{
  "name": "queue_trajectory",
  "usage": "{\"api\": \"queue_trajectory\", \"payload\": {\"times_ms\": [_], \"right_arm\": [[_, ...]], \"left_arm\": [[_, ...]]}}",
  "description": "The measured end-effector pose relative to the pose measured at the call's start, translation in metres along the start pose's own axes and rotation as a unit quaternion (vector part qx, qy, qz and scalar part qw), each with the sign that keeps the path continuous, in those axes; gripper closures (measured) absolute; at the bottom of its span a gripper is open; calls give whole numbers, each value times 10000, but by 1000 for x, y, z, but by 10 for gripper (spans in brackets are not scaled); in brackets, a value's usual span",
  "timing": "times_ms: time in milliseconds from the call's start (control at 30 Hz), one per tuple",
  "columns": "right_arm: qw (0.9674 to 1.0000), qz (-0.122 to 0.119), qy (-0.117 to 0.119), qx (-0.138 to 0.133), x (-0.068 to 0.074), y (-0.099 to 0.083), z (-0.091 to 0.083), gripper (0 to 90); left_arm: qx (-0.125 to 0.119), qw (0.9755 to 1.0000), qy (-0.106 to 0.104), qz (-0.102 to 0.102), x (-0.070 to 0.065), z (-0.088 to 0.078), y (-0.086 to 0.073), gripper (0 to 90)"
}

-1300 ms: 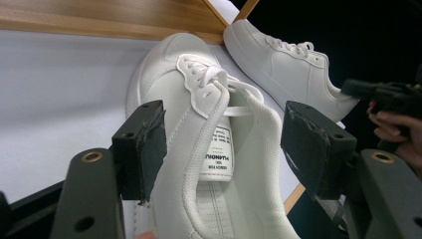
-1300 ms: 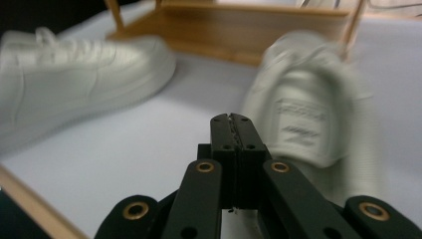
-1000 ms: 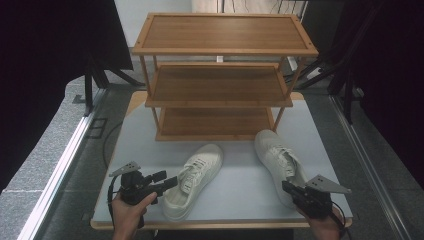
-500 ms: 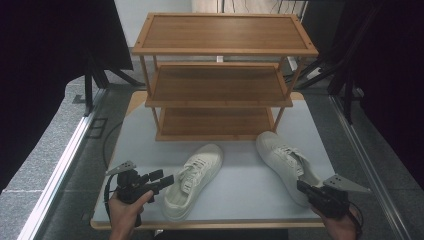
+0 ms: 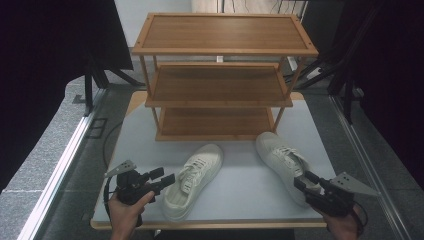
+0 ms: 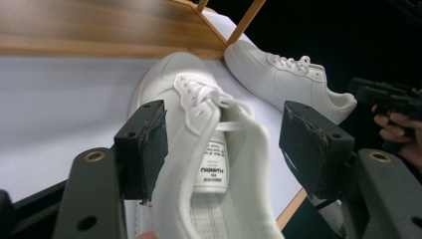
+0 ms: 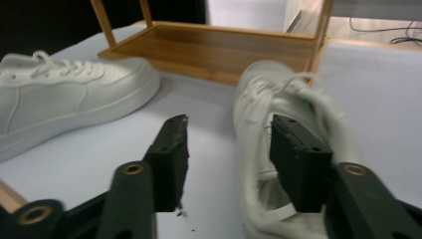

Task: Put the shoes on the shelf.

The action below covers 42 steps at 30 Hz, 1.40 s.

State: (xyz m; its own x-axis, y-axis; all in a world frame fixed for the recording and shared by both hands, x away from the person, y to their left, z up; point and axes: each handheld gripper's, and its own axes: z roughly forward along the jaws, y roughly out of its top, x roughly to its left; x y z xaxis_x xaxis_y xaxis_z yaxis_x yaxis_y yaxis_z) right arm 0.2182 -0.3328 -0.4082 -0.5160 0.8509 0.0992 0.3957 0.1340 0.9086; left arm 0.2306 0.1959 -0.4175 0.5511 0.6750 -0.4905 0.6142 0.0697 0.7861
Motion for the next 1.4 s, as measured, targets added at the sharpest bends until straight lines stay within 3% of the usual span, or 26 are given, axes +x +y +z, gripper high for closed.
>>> {"api": "queue_trajectory", "payload": {"times_ms": [133,200,400,433,567,767,900,967,1067,1133,1167,1200,1267,1400], "right_arm": [[9997,-153,-158,64,-10,10,2,367],[9997,-191,-155,50,-16,13,4,366],[9999,-37,-135,72,-34,19,12,361],[9998,-35,-148,100,-36,20,14,361],[9999,54,-39,103,-42,20,18,362],[9996,97,-144,231,-48,14,21,359],[9993,225,-128,270,-55,10,19,359],[9991,265,-115,324,-60,10,21,360],[9984,292,60,474,-66,11,28,360],[9976,208,58,663,-69,12,37,360],[9970,185,61,745,-71,12,41,352],[9966,277,159,758,-74,13,45,362],[9963,250,117,810,-76,15,51,365],[9929,215,132,1166,-77,14,70,362]], "left_arm": [[-68,9998,103,159,-3,2,13,332],[-57,9992,156,350,-6,5,17,328],[176,9979,239,580,-6,20,19,330],[321,9965,293,708,-5,25,18,332],[496,9947,410,799,-3,27,15,339],[791,9900,664,958,-5,32,9,322],[1091,9830,863,1197,-9,47,11,320],[1133,9811,993,1214,-7,55,14,320],[1179,9768,1189,1337,-5,65,15,324],[1274,9753,1236,1318,-2,72,13,325],[1351,9732,1297,1334,0,76,12,330],[1381,9727,1315,1319,2,78,10,330],[1432,9713,1368,1318,4,83,7,331],[1298,9766,1329,1085,14,88,1,263]]}}
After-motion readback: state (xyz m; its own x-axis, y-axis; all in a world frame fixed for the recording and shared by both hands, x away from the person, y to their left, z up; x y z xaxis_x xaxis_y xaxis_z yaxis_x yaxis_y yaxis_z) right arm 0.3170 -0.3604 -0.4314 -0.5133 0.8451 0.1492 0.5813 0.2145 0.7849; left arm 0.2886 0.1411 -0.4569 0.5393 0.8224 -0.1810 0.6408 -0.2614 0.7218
